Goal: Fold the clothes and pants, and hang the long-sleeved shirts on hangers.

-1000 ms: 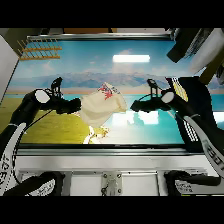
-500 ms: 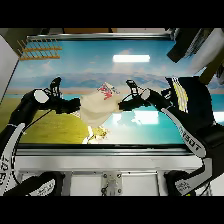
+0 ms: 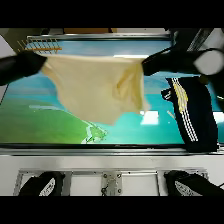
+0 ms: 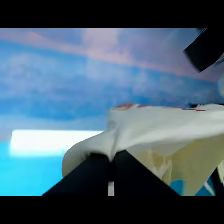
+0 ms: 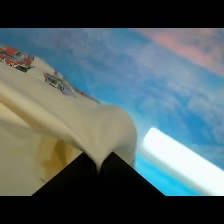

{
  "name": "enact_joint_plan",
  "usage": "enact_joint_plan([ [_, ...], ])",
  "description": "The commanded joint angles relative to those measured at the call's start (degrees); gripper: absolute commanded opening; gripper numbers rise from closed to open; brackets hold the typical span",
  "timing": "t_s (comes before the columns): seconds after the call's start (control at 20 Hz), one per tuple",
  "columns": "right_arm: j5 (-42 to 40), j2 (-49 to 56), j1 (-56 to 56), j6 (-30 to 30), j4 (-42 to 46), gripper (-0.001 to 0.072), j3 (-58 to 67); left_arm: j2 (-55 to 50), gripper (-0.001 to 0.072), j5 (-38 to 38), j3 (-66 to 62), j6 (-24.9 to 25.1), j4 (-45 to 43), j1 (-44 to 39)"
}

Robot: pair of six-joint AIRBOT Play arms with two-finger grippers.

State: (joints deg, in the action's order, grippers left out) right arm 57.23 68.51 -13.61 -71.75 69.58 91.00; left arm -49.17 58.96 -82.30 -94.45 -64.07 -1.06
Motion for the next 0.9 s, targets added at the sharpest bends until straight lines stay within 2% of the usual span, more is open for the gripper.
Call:
enact_joint_plan([
  [0.0,3.2,-13.2,0.4,-0.3,1.8,0.0005,2.5,9.7,0.0008,-0.7,-6.4,0.0,-0.5,-2.6],
  [0.2,5.4,-21.7,0.4,-2.6,1.8,0.0006,2.4,17.3,0.0008,-2.4,-4.0,-2.1,-0.4,-5.6],
  [0.45,5.6,-26.1,0.4,-2.7,1.8,0.0005,2.5,22.1,0.0008,-8.1,-0.7,-4.1,-0.4,-7.8],
  [0.65,1.2,-25.0,0.4,-5.0,1.7,0.0006,2.5,20.2,0.0008,-8.6,-0.7,-4.1,-0.5,-9.4],
  [0.85,-0.4,-17.0,0.4,-5.0,-3.7,0.0005,2.5,11.5,0.0007,-3.6,-0.7,-4.0,-1.2,-9.4],
])
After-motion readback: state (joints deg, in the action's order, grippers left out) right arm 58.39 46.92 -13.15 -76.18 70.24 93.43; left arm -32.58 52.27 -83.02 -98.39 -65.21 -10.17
